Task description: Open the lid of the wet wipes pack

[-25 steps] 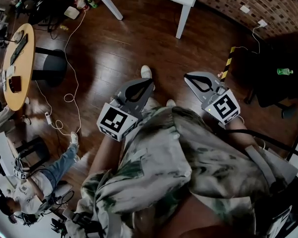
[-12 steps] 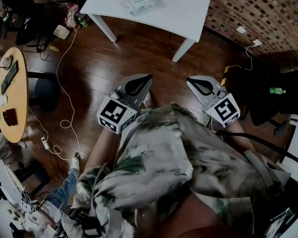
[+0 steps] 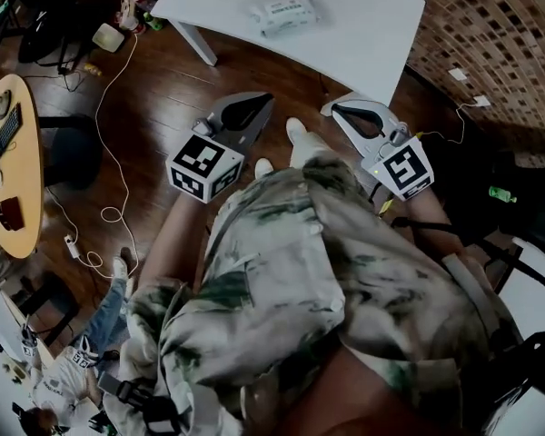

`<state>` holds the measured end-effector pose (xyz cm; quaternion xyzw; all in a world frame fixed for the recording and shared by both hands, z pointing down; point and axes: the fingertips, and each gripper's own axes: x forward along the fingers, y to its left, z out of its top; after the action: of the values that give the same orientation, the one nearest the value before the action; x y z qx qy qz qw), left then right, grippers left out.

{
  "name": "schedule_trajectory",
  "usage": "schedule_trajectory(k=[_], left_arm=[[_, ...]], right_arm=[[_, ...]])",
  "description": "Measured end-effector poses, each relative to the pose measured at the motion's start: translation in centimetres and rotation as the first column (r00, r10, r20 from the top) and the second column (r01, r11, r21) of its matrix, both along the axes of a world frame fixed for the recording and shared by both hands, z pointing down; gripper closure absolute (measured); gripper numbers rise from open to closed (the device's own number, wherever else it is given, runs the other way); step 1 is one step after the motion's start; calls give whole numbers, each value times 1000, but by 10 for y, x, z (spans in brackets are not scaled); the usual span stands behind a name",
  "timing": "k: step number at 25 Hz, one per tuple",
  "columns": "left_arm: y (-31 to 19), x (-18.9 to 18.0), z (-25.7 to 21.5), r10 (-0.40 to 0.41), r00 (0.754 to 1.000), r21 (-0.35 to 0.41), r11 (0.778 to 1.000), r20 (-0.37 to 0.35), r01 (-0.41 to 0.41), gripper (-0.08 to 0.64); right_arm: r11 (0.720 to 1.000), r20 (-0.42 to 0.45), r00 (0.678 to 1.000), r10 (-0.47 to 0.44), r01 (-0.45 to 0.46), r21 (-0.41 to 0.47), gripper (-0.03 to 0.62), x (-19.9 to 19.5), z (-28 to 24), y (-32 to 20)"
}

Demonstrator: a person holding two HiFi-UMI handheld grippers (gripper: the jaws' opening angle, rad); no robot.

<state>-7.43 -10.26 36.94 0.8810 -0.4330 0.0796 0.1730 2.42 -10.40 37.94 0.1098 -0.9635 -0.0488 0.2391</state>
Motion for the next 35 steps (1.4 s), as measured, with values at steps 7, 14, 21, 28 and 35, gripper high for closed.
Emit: schedule_trajectory(k=[7, 14, 21, 28, 35], left_arm=[[-106, -31, 48, -123, 992, -103, 987, 19, 124, 558], [-185, -48, 107, -207, 976, -185, 959, 72, 217, 558], [-215, -55, 162, -261, 959, -291, 914, 106, 281, 560], [-231, -64, 187, -305, 946, -349, 879, 110, 324, 560], [-230, -60, 203, -279, 947, -380, 868, 158, 319, 560]], right_arm=[[992, -52, 992, -117, 120, 49, 584, -41, 21, -113], [954, -146, 948, -283, 293, 59, 560, -71, 65, -194], [904, -242, 884, -400, 425, 56, 556, -91, 117, -233], [871, -286, 839, -463, 490, 29, 529, -113, 149, -249], [821, -330, 782, -528, 570, 38, 518, -119, 166, -240]])
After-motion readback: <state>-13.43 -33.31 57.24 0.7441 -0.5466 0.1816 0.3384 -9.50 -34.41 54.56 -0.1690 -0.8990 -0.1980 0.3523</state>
